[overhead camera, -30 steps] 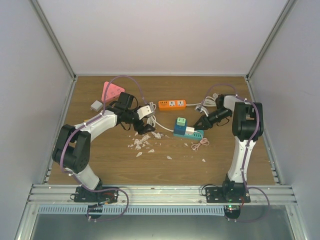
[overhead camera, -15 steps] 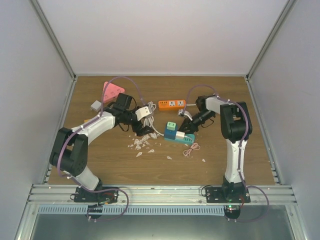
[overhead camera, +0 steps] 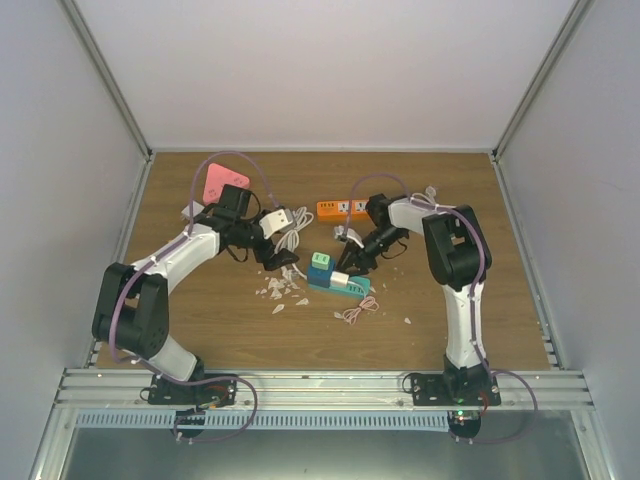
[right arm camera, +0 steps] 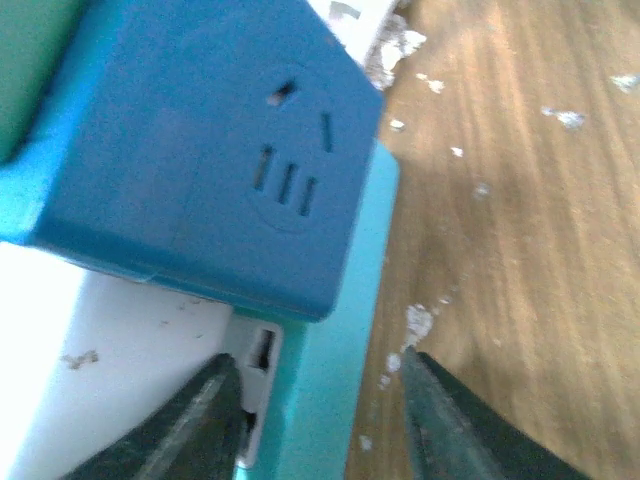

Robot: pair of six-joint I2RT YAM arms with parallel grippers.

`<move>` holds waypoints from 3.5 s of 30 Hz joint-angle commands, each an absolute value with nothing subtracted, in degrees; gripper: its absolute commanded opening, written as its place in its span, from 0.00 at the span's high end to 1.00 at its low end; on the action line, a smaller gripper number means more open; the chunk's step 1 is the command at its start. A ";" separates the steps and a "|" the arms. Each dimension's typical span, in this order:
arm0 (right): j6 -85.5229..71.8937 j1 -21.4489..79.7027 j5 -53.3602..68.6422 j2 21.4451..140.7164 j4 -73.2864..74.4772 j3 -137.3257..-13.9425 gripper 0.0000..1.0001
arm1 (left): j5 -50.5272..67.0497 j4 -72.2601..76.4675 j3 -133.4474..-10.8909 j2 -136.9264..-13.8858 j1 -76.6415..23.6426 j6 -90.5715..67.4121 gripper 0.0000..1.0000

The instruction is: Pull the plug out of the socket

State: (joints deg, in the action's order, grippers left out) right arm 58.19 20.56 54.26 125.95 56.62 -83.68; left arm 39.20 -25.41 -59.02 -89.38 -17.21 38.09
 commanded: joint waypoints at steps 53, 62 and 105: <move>34.07 30.81 42.30 99.61 11.49 -54.88 0.14 | 49.47 -20.60 -59.22 -88.02 -12.37 34.95 0.08; 35.25 30.82 43.30 101.58 13.29 -56.46 0.40 | 56.03 -20.05 -55.71 -85.26 -13.57 43.14 0.14; 39.66 34.21 51.82 102.53 6.76 -52.58 0.26 | 47.57 -4.98 -47.29 -89.03 -26.37 41.64 0.61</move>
